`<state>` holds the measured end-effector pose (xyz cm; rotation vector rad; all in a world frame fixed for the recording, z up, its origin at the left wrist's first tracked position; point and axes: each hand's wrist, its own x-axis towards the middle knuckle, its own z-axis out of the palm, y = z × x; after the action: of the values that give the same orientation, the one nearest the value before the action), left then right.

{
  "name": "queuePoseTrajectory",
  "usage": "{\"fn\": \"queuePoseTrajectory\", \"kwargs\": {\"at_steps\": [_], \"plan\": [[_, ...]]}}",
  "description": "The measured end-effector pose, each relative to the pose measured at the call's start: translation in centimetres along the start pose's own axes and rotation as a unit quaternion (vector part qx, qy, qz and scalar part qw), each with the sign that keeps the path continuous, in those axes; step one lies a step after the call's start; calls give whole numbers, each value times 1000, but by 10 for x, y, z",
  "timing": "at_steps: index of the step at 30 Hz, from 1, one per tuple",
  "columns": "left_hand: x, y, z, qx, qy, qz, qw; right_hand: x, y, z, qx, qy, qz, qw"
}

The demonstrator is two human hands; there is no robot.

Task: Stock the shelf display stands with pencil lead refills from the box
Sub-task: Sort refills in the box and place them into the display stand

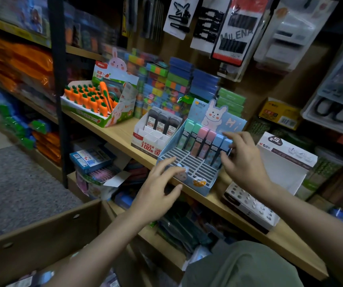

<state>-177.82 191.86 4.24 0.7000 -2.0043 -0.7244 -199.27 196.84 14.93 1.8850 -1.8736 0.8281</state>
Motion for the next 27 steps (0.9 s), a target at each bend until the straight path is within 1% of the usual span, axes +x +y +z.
{"fn": "queuePoseTrajectory", "kwargs": {"at_steps": [1,3,4,6,7,8,10,11,13,15,17,20,22,23,25,27], "plan": [[-6,0,-4,-26,31,-9,999,-5,-11,2,30,-1,-25,999],[-23,-7,-13,-65,72,-44,994,-17,-39,10,81,-28,-75,993],[-33,-14,-18,-79,85,-82,990,-22,-54,17,108,-52,-94,988],[-56,-35,-27,-108,110,-196,968,-34,-85,37,151,-131,-129,971],[-71,-48,-32,-125,131,-267,947,-41,-100,50,158,-187,-146,958],[-86,-61,-36,-143,159,-340,916,-48,-114,65,152,-252,-161,942],[-124,-86,-44,-147,221,-462,846,-67,-137,101,130,-377,-184,898],[-146,-98,-48,-129,243,-503,819,-79,-147,121,120,-430,-190,874],[-188,-116,-48,-93,245,-566,782,-107,-161,159,101,-513,-185,832],[-227,-127,-43,-65,221,-620,750,-137,-171,195,96,-567,-156,803],[-261,-141,-36,-32,203,-662,721,-165,-177,228,96,-594,-123,789],[-294,-156,-27,-55,193,-709,676,-195,-182,268,107,-622,-74,772],[-303,-161,-22,-42,184,-722,666,-210,-181,291,105,-624,-63,771],[-305,-163,-20,-27,183,-718,671,-216,-181,301,100,-621,-62,775],[-305,-169,-18,35,177,-698,693,-227,-184,318,85,-611,-64,785],[-304,-176,-17,91,166,-682,707,-237,-190,334,71,-608,-91,786]]}}
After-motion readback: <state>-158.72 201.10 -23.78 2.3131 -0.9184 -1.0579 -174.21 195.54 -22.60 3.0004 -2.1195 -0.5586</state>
